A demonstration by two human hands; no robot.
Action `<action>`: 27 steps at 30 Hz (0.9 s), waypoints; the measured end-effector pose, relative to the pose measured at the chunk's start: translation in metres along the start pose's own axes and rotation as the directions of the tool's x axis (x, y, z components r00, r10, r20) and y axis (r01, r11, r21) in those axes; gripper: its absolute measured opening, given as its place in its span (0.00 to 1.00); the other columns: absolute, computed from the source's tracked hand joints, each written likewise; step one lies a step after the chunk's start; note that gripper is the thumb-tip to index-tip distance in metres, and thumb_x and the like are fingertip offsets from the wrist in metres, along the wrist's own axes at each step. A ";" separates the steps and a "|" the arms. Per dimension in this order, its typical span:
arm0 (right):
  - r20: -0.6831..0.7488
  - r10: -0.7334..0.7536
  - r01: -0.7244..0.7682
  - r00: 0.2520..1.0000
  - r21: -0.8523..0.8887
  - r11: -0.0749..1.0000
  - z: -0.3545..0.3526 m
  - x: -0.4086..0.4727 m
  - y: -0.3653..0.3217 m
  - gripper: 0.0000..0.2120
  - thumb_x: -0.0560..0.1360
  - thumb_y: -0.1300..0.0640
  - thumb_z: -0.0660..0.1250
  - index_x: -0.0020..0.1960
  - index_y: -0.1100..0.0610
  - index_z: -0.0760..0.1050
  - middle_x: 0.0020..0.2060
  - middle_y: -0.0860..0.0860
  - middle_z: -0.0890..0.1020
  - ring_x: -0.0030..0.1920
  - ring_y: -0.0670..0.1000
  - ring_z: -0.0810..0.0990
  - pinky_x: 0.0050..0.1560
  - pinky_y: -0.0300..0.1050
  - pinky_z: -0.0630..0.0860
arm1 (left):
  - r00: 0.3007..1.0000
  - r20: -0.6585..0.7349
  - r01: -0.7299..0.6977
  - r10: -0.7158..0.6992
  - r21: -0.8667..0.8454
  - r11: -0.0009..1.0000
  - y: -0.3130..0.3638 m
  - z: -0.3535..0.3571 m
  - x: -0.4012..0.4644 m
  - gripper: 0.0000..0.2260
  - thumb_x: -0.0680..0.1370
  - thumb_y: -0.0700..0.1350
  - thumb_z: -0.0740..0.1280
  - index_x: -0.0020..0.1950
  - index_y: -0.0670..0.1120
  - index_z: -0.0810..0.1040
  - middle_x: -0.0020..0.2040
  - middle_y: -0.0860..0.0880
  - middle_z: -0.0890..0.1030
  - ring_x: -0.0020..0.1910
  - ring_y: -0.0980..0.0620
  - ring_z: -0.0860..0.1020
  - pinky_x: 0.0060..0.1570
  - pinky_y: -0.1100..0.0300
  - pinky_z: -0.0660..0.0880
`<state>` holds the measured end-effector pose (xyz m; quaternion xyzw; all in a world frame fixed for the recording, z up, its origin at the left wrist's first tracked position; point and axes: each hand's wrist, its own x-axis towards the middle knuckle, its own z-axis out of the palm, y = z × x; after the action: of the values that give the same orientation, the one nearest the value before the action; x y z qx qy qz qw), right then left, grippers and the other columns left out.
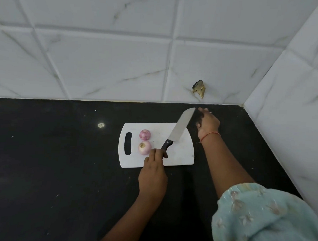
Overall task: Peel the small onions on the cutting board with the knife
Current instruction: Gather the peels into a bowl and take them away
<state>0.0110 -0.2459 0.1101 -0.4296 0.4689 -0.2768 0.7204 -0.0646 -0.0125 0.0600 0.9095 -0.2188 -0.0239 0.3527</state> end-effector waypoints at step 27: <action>0.414 -0.090 0.056 0.906 0.094 0.994 -0.052 -0.082 0.046 0.28 0.82 0.51 0.50 0.33 0.62 0.78 0.32 0.59 0.80 0.33 0.52 0.76 0.31 0.44 0.67 | 0.925 0.356 0.079 -0.136 0.168 0.983 0.000 0.015 0.011 0.26 0.80 0.52 0.67 0.74 0.46 0.62 0.70 0.44 0.62 0.64 0.44 0.74 0.60 0.52 0.76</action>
<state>-0.0699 -0.1771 0.0954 -0.4669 0.2759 -0.2239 0.8098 -0.0576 -0.0268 0.0501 0.9237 -0.2316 -0.1956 0.2341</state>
